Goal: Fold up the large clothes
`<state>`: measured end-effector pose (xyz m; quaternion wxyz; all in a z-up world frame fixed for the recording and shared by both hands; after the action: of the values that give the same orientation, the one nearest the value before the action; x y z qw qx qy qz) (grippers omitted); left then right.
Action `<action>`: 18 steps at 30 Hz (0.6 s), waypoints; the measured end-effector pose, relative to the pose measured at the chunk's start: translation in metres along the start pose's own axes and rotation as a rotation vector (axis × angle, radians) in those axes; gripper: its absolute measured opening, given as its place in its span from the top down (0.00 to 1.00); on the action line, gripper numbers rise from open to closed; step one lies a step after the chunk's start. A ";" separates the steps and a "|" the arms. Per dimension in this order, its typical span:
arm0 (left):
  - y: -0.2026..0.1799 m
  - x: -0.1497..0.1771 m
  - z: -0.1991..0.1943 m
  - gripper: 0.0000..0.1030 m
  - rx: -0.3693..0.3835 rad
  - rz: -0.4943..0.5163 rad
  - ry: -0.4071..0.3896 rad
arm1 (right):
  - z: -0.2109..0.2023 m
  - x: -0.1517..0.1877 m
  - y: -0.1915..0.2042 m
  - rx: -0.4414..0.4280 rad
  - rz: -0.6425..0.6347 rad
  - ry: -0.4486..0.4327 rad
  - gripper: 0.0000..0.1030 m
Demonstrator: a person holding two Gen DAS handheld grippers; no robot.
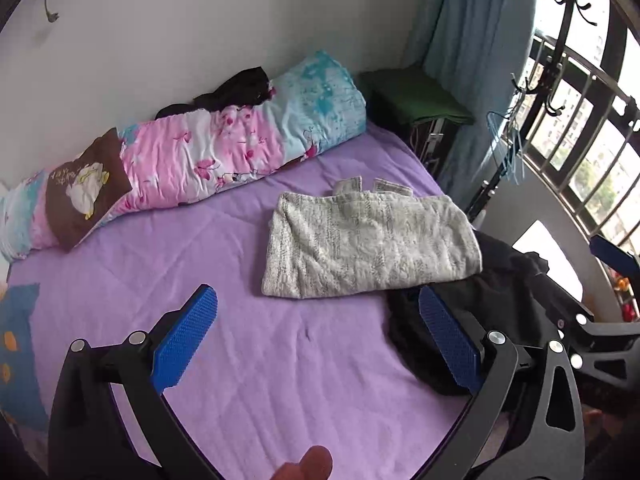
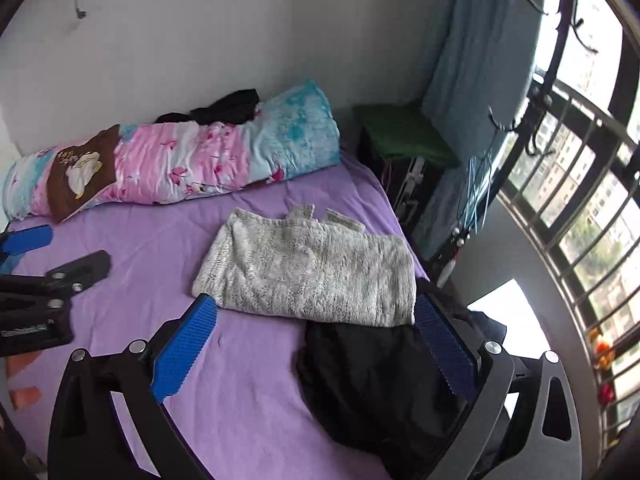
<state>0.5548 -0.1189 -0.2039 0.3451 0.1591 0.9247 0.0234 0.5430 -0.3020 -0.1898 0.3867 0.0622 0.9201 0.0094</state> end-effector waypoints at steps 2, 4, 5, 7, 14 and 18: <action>-0.004 -0.001 -0.004 0.06 -0.001 0.010 -0.001 | -0.006 -0.001 0.003 0.000 -0.001 0.000 0.06; -0.006 -0.002 -0.001 0.06 -0.009 0.019 0.004 | -0.011 -0.005 0.004 -0.003 -0.005 -0.009 0.06; -0.008 -0.003 -0.001 0.06 -0.007 0.019 0.006 | -0.012 -0.006 0.004 -0.003 -0.002 -0.008 0.06; -0.010 -0.003 0.000 0.06 -0.008 0.021 0.007 | -0.011 -0.009 0.001 0.000 0.016 0.000 0.06; -0.017 -0.006 -0.002 0.06 -0.007 0.029 -0.007 | -0.009 -0.009 -0.009 0.005 0.039 0.006 0.06; -0.019 -0.007 -0.002 0.06 -0.008 0.032 -0.004 | -0.010 -0.009 -0.009 0.004 0.034 0.001 0.06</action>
<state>0.5533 -0.1387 -0.2014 0.3470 0.1726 0.9213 0.0323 0.5411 -0.3114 -0.1767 0.3857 0.0787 0.9191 0.0143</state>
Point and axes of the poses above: each gripper's, at about its wrist camera, not at the fingertips, and z roughly the way its jaws point, y to its left, x to its underside, the point moved 2 cm from there along z, roughly the way its jaws point, and after that the axes turned 15 degrees about z, right-handed, at the moved point
